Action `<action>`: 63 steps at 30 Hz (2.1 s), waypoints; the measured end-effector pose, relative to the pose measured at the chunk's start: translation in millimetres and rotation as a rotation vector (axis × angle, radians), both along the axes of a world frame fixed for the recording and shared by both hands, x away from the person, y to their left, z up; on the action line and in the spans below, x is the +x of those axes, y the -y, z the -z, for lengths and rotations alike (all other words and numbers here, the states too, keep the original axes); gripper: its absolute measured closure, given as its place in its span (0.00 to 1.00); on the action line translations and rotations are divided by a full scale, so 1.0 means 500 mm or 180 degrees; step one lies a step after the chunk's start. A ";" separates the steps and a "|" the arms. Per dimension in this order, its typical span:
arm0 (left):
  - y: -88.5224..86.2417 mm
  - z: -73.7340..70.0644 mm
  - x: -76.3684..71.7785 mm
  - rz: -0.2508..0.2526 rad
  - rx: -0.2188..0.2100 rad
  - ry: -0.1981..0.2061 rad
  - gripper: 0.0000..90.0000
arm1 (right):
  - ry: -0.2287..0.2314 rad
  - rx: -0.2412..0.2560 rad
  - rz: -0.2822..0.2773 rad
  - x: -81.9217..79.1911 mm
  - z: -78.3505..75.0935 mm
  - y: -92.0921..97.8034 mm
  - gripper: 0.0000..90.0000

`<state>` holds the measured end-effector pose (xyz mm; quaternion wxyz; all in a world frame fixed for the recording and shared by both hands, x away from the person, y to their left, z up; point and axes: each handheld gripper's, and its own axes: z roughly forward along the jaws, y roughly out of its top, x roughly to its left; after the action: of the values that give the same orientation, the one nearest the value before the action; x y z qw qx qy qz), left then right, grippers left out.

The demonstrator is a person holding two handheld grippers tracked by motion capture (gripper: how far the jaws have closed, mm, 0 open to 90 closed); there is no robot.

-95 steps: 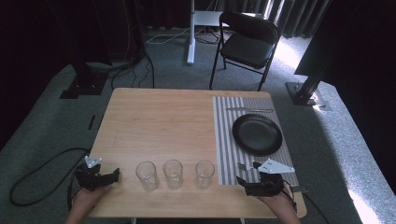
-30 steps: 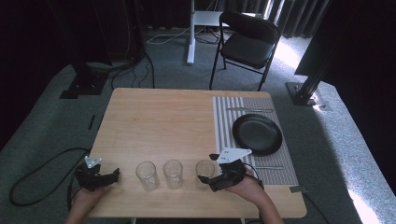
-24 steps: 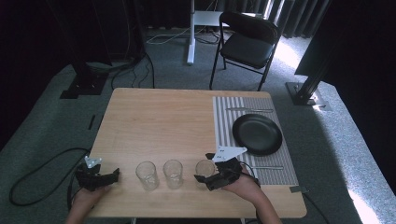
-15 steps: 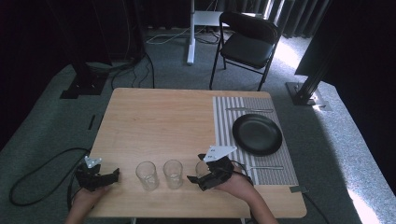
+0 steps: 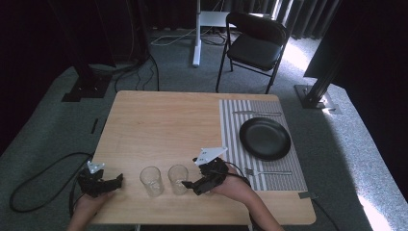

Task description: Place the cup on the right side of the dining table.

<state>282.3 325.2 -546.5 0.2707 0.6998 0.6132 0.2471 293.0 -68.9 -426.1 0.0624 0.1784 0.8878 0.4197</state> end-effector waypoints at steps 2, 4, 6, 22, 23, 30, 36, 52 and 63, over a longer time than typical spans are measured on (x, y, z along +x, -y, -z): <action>0.000 0.000 0.000 0.0000 0.0000 0.0000 0.01 | -0.0027 -0.0009 -0.0041 0.004 0.000 -0.009 0.16; 0.000 0.000 0.000 -0.0003 -0.0004 -0.0001 0.01 | -0.0036 -0.0041 -0.0061 0.007 0.000 -0.018 0.16; 0.000 0.000 0.000 -0.0002 -0.0004 -0.0005 0.01 | -0.0054 -0.0071 -0.0079 0.010 0.002 -0.024 0.16; 0.000 0.000 0.000 0.0007 0.0000 -0.0002 0.01 | -0.0168 -0.0453 -0.0160 0.025 0.017 -0.075 0.17; 0.000 0.000 0.000 0.0006 0.0001 -0.0004 0.01 | -0.0179 -0.0473 -0.0160 0.027 0.018 -0.077 0.17; 0.000 0.000 0.000 0.0008 -0.0003 0.0004 0.01 | -0.0212 -0.0635 -0.0165 0.033 0.022 -0.089 0.19; 0.000 0.000 0.000 0.0010 0.0000 -0.0003 0.01 | -0.0200 -0.0753 -0.0132 0.034 0.025 -0.102 0.23; 0.000 0.000 0.000 0.0008 -0.0007 0.0001 0.01 | -0.0161 -0.1047 -0.0158 0.032 0.030 -0.127 0.31; 0.000 0.000 0.000 0.0008 -0.0007 0.0002 0.01 | -0.0223 -0.1140 -0.0043 0.034 0.025 -0.136 0.31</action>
<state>282.2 325.4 -546.5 0.2719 0.7002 0.6125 0.2463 309.9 -0.7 -438.5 0.0593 0.1730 0.9511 0.2489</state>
